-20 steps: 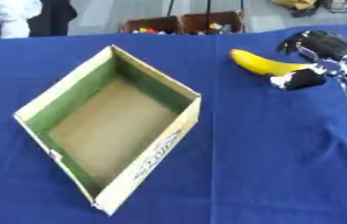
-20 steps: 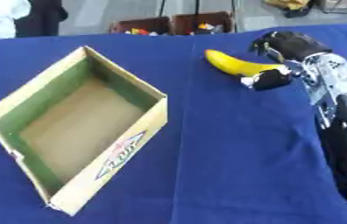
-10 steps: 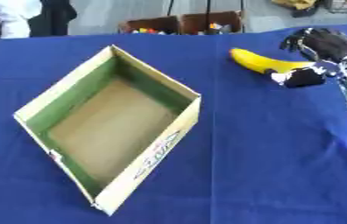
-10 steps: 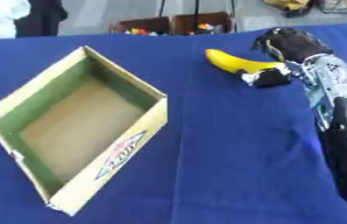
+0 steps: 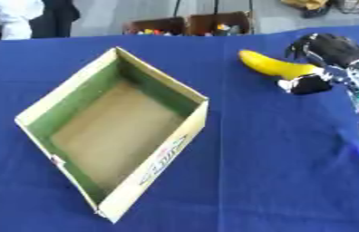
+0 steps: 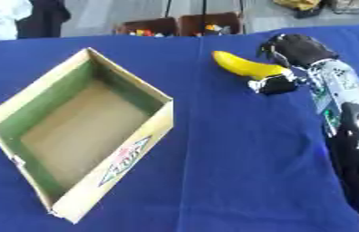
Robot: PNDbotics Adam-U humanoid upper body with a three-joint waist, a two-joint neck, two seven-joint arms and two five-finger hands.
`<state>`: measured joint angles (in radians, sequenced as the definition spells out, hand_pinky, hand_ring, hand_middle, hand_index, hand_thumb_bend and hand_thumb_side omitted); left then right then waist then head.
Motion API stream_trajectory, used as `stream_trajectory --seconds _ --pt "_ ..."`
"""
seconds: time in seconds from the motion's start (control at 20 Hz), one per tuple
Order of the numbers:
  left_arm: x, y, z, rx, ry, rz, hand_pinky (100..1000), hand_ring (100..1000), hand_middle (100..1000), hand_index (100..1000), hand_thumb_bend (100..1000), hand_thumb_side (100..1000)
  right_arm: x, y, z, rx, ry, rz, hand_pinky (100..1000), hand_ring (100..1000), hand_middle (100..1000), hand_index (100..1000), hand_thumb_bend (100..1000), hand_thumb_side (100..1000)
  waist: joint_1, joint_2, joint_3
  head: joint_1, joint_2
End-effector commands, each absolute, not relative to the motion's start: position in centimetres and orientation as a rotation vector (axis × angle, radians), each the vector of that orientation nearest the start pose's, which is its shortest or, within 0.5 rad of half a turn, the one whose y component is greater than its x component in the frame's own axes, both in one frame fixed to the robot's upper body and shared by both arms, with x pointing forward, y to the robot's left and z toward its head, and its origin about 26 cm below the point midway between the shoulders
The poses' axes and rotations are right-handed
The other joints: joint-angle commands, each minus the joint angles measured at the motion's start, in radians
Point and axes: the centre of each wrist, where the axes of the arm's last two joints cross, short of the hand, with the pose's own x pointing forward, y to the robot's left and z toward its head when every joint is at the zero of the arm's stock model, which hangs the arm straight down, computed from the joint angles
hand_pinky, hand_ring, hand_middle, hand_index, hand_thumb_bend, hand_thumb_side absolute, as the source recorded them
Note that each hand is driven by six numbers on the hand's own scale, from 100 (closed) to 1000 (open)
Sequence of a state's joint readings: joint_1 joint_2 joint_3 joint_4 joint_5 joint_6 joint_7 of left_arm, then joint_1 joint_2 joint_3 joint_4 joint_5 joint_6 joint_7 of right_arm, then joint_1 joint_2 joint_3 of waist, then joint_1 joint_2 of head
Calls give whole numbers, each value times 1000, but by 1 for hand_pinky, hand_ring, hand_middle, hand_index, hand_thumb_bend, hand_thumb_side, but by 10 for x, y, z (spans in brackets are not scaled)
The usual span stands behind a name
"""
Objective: Pick up objects on the table and place them in the box.
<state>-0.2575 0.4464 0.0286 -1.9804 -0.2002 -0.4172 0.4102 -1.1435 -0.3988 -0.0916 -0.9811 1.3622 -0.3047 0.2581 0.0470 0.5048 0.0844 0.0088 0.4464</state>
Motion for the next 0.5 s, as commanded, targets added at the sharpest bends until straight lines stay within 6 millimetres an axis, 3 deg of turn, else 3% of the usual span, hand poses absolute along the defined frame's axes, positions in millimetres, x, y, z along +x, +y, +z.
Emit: stream_trajectory --seconds 0.05,0.5 --pt "294 290 206 -678 3401 243 680 717 826 883 100 857 482 -266 324 -1414 -1577 1475 603 693 593 775 294 574 -7 -241 2 -3 -16" --pt "294 290 205 -676 3407 246 681 718 827 883 100 857 482 -264 323 -1388 -1606 1457 587 673 571 754 225 626 -6 -241 3 -2 -17"
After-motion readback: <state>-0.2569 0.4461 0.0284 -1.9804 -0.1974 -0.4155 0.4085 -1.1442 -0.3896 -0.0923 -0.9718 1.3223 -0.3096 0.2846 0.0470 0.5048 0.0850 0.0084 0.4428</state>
